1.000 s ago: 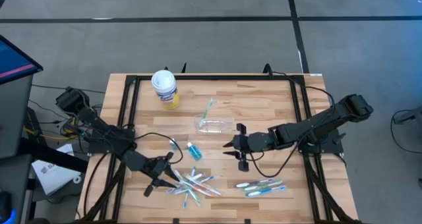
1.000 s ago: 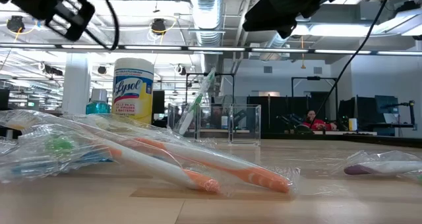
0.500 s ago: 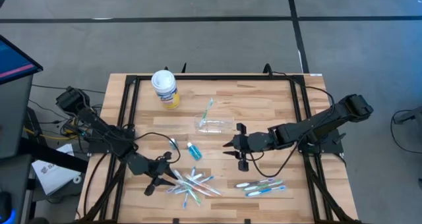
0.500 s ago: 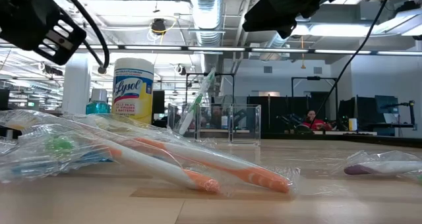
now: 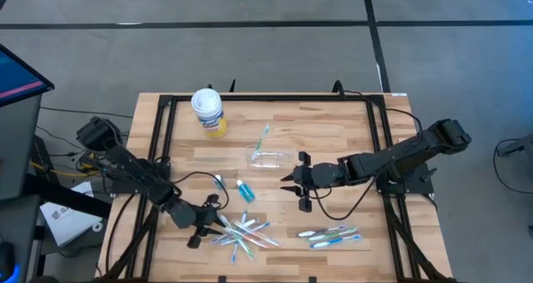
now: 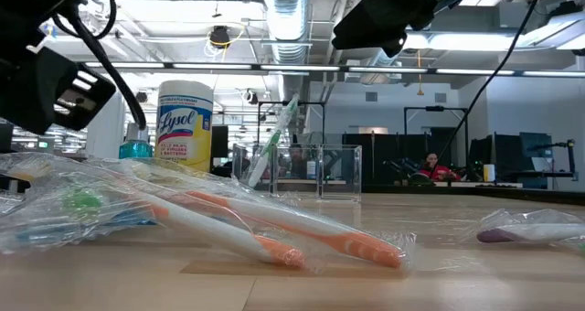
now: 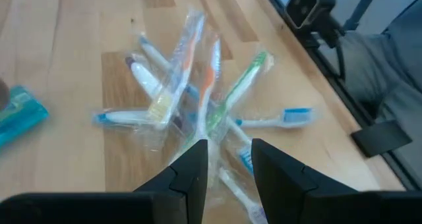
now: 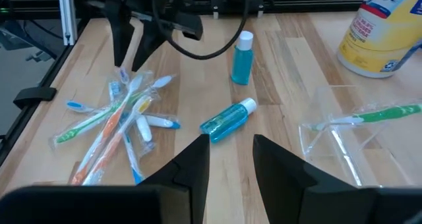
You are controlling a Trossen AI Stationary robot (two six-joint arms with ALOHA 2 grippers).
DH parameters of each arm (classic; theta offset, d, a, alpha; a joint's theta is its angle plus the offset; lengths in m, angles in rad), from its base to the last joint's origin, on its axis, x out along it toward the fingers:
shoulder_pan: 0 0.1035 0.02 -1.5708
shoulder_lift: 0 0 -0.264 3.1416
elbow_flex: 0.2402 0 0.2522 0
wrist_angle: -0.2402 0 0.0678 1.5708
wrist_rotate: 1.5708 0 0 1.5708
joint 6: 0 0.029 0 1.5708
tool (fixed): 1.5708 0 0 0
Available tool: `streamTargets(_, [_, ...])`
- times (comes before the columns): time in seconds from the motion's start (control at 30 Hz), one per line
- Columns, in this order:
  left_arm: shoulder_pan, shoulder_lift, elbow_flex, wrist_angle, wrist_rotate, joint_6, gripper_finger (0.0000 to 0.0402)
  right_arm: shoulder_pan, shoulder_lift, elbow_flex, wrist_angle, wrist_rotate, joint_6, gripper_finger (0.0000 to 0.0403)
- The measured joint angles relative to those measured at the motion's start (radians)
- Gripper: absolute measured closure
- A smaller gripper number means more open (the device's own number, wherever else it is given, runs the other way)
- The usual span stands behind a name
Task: Pick & Place toothbrushing station
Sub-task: Put the left orange toothbrush into the transparent organizer
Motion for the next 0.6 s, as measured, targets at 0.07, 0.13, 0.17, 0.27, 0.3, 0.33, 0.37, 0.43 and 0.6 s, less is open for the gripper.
streamTargets(0.07, [0.000,0.014,0.000,-0.001,-0.005,0.000,0.0291,0.000,0.000,0.000,0.000,0.000,0.000,0.0295])
streamTargets(0.13, [0.000,0.022,0.000,-0.001,-0.005,-0.003,0.0291,0.000,0.000,0.000,0.001,0.000,0.000,0.0295])
streamTargets(0.17, [0.000,0.025,0.000,0.002,-0.005,-0.013,0.0291,0.000,0.000,0.000,0.001,0.000,0.000,0.0295])
streamTargets(0.27, [0.000,0.027,0.000,-0.004,-0.005,-0.019,0.0291,0.000,0.000,0.000,0.001,0.000,0.000,0.0295])
streamTargets(0.3, [0.000,0.027,0.000,-0.003,-0.007,-0.018,0.0291,0.000,0.000,0.000,0.001,0.000,0.000,0.0295])
streamTargets(0.33, [0.000,0.027,0.000,-0.004,-0.018,-0.017,0.0291,0.000,0.000,0.000,0.001,0.000,-0.001,0.0295])
streamTargets(0.37, [0.000,0.027,0.000,-0.005,-0.030,-0.017,0.0291,0.000,0.000,0.000,0.001,0.000,-0.002,0.0295])
streamTargets(0.43, [0.001,0.027,0.000,-0.005,-0.034,-0.017,0.0291,0.000,0.000,0.000,0.001,0.000,-0.003,0.0295])
streamTargets(0.6, [0.003,0.027,0.000,-0.022,-0.039,-0.016,0.0291,0.000,0.000,0.000,0.002,0.000,-0.003,0.0295])
